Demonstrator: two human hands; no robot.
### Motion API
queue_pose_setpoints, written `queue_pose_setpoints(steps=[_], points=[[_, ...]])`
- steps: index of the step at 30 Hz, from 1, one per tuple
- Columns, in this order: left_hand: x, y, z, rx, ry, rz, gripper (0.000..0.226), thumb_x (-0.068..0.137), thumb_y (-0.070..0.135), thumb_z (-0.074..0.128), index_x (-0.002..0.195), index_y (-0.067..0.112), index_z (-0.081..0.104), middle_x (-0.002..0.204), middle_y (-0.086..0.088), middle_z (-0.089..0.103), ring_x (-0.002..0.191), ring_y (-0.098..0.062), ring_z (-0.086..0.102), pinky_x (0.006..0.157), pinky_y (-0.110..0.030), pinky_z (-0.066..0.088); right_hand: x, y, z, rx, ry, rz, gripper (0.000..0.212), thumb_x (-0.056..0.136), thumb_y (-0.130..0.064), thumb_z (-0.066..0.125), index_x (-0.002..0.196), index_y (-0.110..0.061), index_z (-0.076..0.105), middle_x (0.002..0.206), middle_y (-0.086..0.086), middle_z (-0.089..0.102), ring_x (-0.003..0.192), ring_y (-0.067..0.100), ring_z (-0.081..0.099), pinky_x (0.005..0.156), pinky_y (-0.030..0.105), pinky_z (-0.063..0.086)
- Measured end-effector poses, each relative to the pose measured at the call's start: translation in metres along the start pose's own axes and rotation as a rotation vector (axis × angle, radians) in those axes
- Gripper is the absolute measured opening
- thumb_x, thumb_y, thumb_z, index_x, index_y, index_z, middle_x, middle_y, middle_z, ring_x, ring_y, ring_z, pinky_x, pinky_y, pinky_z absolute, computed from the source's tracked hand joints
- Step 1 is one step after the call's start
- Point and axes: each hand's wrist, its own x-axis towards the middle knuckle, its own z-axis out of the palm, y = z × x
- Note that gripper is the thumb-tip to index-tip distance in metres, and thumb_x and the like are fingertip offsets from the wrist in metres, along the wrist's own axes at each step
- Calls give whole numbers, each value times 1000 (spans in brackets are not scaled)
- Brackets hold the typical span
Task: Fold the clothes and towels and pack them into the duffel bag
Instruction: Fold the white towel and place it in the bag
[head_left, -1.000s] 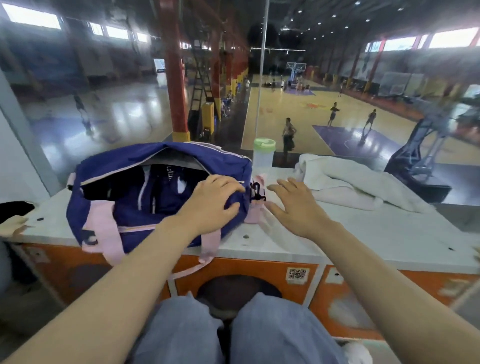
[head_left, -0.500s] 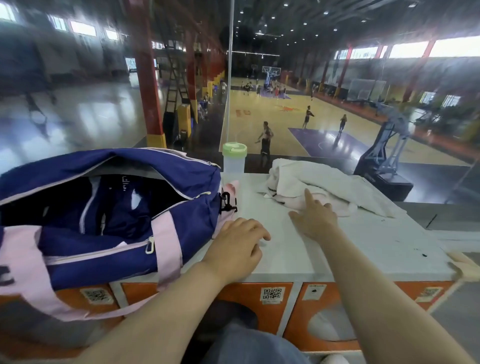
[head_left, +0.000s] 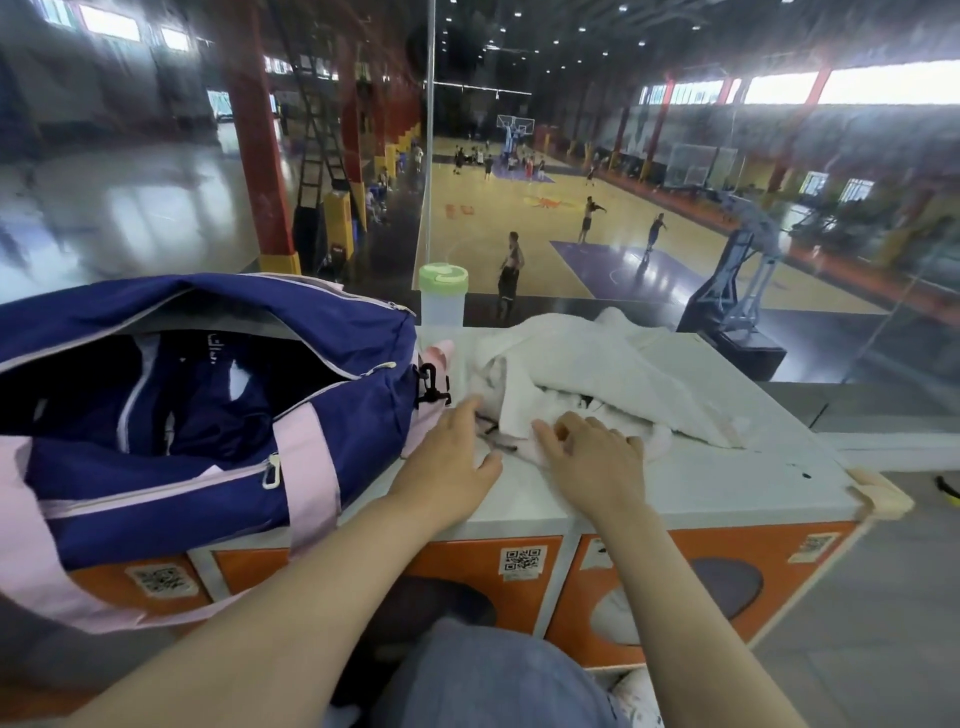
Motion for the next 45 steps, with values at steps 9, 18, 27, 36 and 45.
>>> queue_pose_setpoints(steps=[9, 18, 27, 36, 45], points=[[-2, 0, -12, 23, 49, 120, 51, 93, 33, 55, 141, 37, 37, 121, 4, 56, 114, -21, 44, 96, -41, 45, -39, -10, -10, 103, -54, -77, 11, 92, -29, 44, 89, -27, 54, 79, -8, 59, 78, 19, 59, 82, 36, 38], [3, -1, -19, -119, 140, 35, 18, 98, 19, 46, 115, 22, 52, 94, 2, 62, 82, -9, 57, 64, -22, 44, -2, 17, -44, 517, 92, 111, 33, 92, -14, 53, 124, -20, 50, 78, 2, 58, 71, 16, 56, 59, 23, 39], [7, 0, -26, -330, 327, -110, 22, 102, 21, 43, 115, 7, 53, 87, -5, 58, 75, -15, 57, 53, -20, 41, 82, 54, -45, 72, -276, 262, 75, 83, -64, 56, 138, -14, 42, 135, 9, 53, 121, 33, 50, 102, 46, 38], [8, 9, -44, -847, 411, -321, 26, 98, 18, 38, 117, 27, 52, 113, 6, 57, 101, -11, 55, 85, -38, 52, 98, 60, -74, 417, -457, 221, 20, 87, -37, 64, 81, -18, 61, 93, 0, 56, 80, 17, 52, 66, 27, 40], [3, 11, -42, -797, 298, -243, 17, 93, 16, 51, 104, 25, 61, 99, 7, 62, 93, -10, 57, 71, -25, 44, 103, 63, -80, 990, -194, 467, 64, 70, -13, 79, 129, -7, 55, 119, 12, 62, 102, 28, 63, 92, 42, 52]])
